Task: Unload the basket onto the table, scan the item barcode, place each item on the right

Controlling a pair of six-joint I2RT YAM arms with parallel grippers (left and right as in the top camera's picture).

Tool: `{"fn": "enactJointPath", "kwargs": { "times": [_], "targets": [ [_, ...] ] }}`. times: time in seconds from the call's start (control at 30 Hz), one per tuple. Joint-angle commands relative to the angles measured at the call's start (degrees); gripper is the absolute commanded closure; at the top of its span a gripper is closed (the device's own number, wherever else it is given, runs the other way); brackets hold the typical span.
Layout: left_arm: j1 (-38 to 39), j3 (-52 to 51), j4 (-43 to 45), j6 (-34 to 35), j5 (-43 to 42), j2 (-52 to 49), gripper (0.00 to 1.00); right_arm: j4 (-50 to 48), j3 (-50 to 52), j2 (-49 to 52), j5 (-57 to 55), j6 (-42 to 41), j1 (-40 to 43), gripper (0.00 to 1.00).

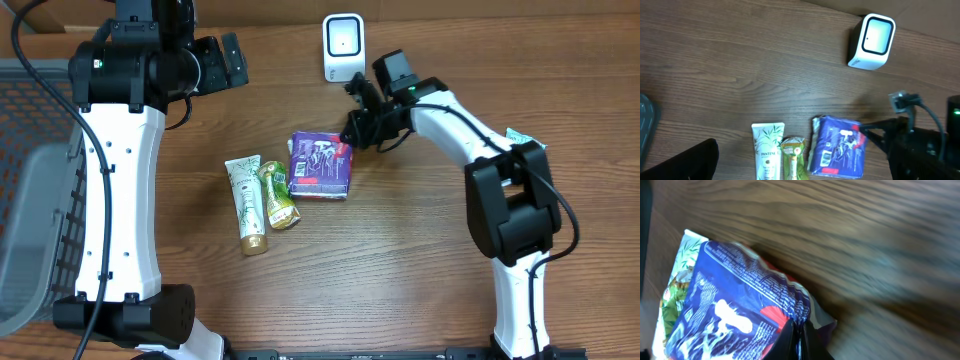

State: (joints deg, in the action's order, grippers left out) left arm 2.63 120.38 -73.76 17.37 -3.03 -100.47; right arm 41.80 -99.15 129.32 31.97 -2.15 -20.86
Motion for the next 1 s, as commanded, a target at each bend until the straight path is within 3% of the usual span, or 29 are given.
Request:
{"fn": "enactJointPath", "kwargs": {
  "times": [0.0, 0.33, 0.67, 0.8, 0.83, 0.9, 0.97],
  "targets": [
    [0.4, 0.5, 0.1, -1.1, -0.4, 0.0, 0.01, 2.2, -0.7, -7.0, -3.4, -5.5, 2.8, 0.96],
    [0.4, 0.5, 0.1, -1.1, -0.4, 0.0, 0.01, 22.8, 0.0, -14.5, -26.3, -29.2, 3.8, 0.96],
    [0.4, 0.5, 0.1, -1.1, -0.4, 0.0, 0.0, 25.3, 11.2, -14.5, -21.7, -28.6, -0.4, 0.96],
    [0.4, 0.5, 0.1, -1.1, -0.4, 0.0, 0.0, 27.5, 11.3, -14.8, -20.7, -25.0, -0.8, 0.75],
    [0.4, 0.5, 0.1, -1.1, -0.4, 0.0, 0.0, 27.7, 11.3, -15.0, -19.5, -23.2, -0.7, 0.59],
    [0.4, 0.5, 0.1, -1.1, -0.4, 0.0, 0.0, 27.8, 11.3, -15.8, -17.5, -20.5, 0.1, 0.37],
    [0.4, 0.5, 0.1, -1.1, -0.4, 0.0, 0.0, 27.8, 11.3, -17.2, -16.0, -18.4, 1.4, 0.26]
  ]
}}
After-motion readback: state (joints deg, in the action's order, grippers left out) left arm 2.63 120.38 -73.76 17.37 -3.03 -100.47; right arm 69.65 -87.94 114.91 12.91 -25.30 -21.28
